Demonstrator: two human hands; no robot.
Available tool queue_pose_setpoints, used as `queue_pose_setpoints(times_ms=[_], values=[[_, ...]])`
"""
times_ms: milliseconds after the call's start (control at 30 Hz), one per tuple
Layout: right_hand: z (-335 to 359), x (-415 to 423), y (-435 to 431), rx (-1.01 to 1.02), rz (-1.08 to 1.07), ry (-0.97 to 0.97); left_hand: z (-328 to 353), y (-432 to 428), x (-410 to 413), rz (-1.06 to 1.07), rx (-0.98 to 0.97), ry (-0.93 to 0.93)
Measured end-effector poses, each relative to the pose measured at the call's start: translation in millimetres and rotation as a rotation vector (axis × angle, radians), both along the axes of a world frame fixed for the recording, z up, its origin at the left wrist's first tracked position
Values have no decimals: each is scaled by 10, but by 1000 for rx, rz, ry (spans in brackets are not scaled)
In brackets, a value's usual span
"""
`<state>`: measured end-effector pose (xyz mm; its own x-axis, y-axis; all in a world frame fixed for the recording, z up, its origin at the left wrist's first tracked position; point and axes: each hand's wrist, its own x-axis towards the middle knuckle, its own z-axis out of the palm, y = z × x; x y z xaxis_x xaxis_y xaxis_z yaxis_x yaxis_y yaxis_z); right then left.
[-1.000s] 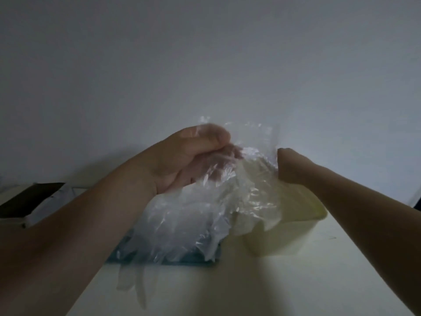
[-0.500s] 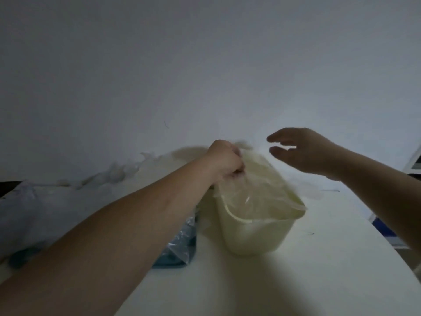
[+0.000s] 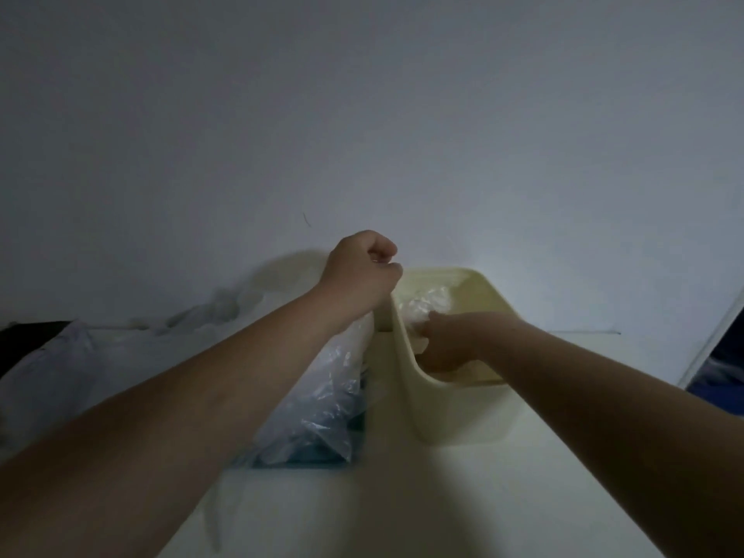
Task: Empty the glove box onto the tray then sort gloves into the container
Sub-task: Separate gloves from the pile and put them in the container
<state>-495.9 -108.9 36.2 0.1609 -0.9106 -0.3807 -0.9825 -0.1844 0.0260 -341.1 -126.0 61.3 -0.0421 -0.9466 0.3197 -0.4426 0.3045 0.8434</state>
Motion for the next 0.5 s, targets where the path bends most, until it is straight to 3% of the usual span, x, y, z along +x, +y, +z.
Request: queue_pose_setpoints(times_ms=[100, 167, 333, 400, 500], values=[[-81, 67, -30, 127, 36, 123, 15, 199, 268, -13, -11, -2], [-27, 66, 9, 125, 13, 99, 10, 343, 438, -20, -22, -40], [451, 6, 262, -18, -98, -214, -117, 666, 877, -11, -117, -232], [570, 91, 440, -84, -68, -208, -189, 759, 1055, 35, -150, -325], [570, 430, 656, -345, 69, -252, -256, 844, 1301, 93, -196, -462]])
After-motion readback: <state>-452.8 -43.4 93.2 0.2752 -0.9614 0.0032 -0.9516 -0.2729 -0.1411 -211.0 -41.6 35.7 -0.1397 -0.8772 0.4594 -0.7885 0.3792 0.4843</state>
